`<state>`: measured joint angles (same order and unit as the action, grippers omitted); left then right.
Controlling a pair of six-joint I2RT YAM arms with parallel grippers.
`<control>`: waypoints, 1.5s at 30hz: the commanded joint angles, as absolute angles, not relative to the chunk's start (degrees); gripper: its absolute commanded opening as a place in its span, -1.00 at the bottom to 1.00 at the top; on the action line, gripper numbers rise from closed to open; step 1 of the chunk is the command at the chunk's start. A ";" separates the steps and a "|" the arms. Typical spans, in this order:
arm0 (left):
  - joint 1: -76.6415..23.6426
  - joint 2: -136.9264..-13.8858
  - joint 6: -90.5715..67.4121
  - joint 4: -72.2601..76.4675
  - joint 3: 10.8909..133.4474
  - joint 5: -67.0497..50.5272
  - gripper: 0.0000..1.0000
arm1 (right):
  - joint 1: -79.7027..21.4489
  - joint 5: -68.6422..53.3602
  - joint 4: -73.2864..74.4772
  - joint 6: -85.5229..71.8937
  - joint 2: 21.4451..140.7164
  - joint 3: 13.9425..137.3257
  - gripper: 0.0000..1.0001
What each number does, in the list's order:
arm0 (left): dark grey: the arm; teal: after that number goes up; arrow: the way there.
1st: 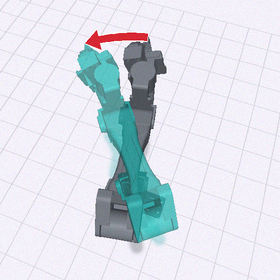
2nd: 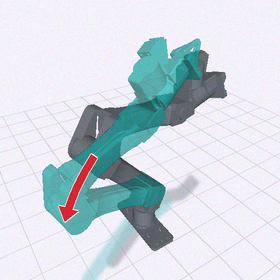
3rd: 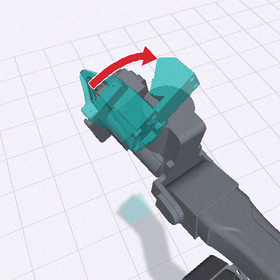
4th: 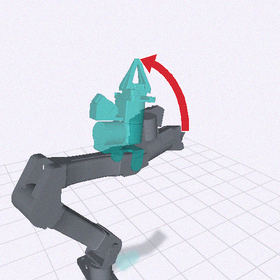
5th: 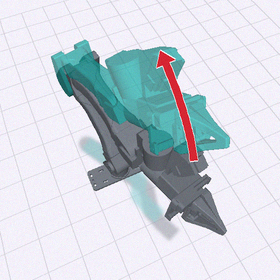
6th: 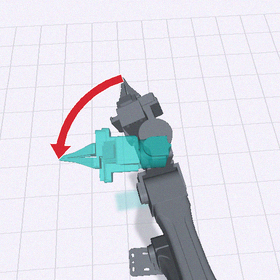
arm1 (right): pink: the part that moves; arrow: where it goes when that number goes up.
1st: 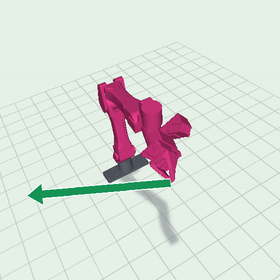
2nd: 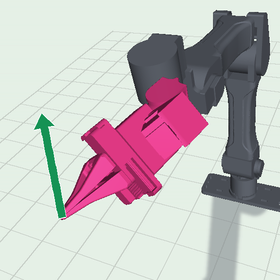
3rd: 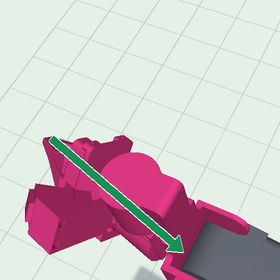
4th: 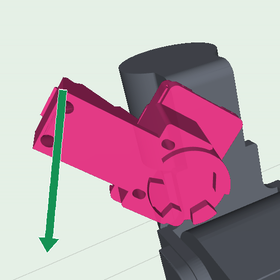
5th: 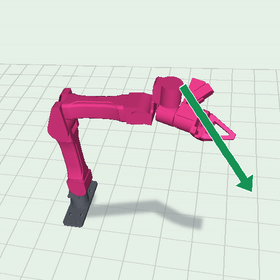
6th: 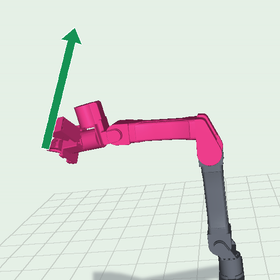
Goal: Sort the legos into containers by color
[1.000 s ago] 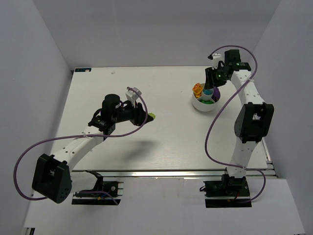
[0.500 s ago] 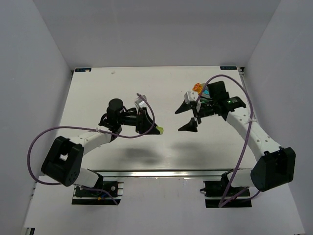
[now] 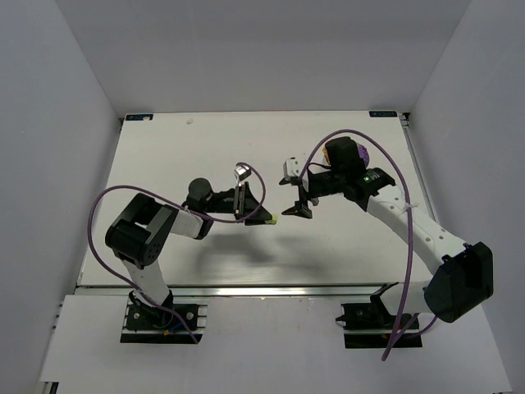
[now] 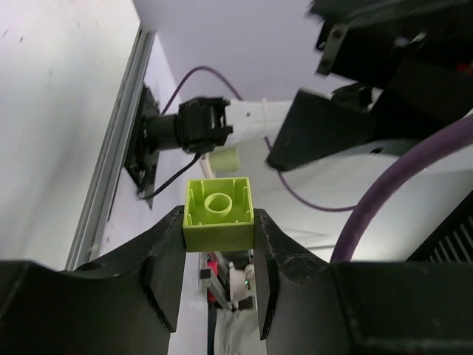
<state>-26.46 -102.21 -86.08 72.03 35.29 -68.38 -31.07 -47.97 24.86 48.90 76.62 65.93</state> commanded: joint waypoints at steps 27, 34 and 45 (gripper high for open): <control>-26.63 -94.66 -77.34 74.89 43.33 -55.11 -0.97 | -33.66 -41.14 15.47 33.13 74.09 67.41 0.36; -26.63 -95.97 -77.08 72.34 45.00 -54.58 -0.94 | -34.10 -40.78 15.47 34.10 74.00 67.85 0.13; -26.63 -96.42 -75.59 67.15 45.35 -53.88 -0.91 | -34.19 -35.16 15.73 35.24 73.92 70.40 0.20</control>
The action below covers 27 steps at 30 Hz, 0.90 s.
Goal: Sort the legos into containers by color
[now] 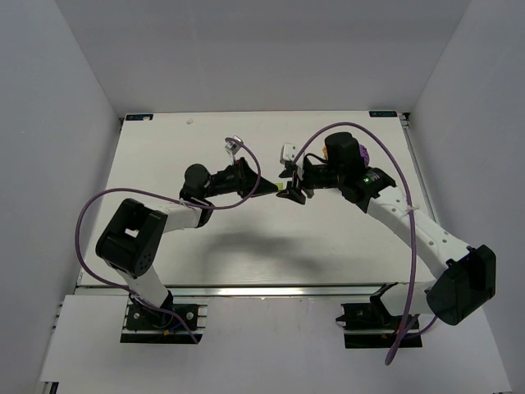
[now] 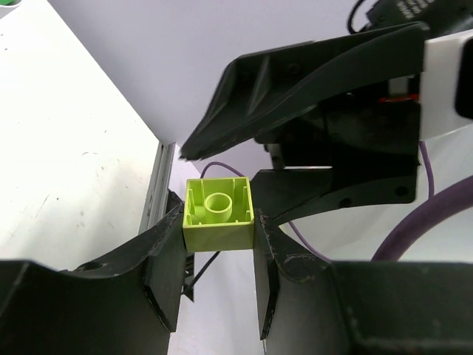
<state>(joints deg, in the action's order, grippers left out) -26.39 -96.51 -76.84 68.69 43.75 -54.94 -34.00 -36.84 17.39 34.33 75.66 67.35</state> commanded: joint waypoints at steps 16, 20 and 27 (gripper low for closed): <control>-26.63 -97.91 -75.93 64.51 47.81 -52.82 -0.85 | -34.45 -35.69 16.88 38.93 73.56 68.29 -0.20; -26.63 -97.91 -76.38 64.95 47.81 -52.73 -0.84 | -34.63 -35.16 17.14 39.29 73.65 68.64 0.01; -26.63 -98.00 -77.17 66.18 47.46 -52.82 -0.83 | -34.54 -34.54 17.40 39.81 74.18 68.56 0.08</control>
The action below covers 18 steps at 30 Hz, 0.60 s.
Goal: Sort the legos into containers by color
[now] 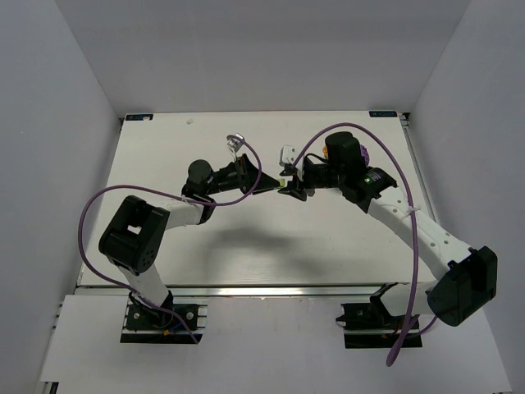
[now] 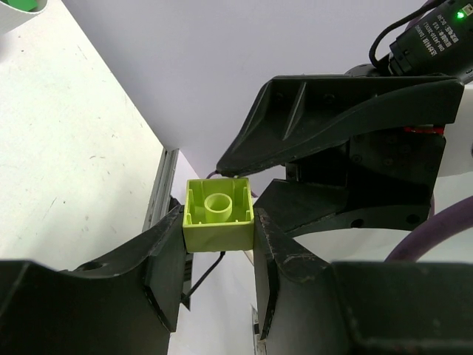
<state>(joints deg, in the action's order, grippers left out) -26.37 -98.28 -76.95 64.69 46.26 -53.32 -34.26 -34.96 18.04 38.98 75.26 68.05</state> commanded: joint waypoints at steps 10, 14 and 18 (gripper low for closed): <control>-26.63 -98.09 -78.48 67.50 47.20 -53.09 -0.81 | -34.63 -34.19 17.49 41.66 74.70 68.11 0.07; -26.63 -98.09 -79.19 68.46 47.20 -53.17 -0.79 | -34.80 -34.63 17.58 42.10 74.97 68.20 0.00; -26.63 -97.91 -79.54 68.47 47.20 -53.17 -0.74 | -34.89 -35.24 17.58 42.27 75.23 68.38 -0.13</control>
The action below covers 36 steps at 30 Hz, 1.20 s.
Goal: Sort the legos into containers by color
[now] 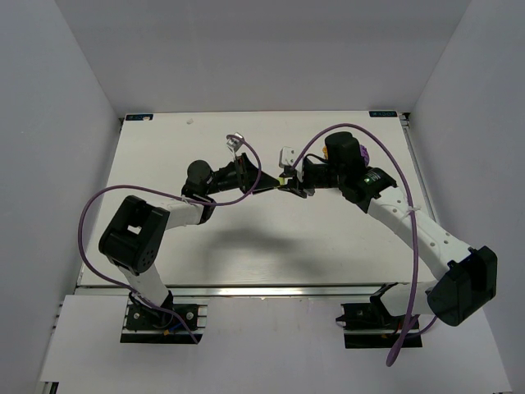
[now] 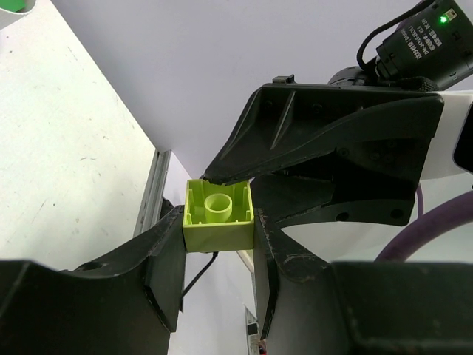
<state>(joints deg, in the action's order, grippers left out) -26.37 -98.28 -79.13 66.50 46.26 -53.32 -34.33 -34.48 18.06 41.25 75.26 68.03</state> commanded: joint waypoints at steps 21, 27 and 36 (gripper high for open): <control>-24.43 -97.56 -81.31 71.64 47.11 -52.39 0.92 | -31.55 -25.15 16.88 42.01 70.76 65.13 -1.00; -21.63 -90.98 -59.94 46.20 50.35 -47.12 0.96 | -24.81 -17.24 15.82 39.03 70.31 64.07 -1.00; -21.62 -78.24 -22.96 3.54 55.64 -33.05 0.96 | -10.30 -14.15 23.63 40.17 87.50 81.02 -1.00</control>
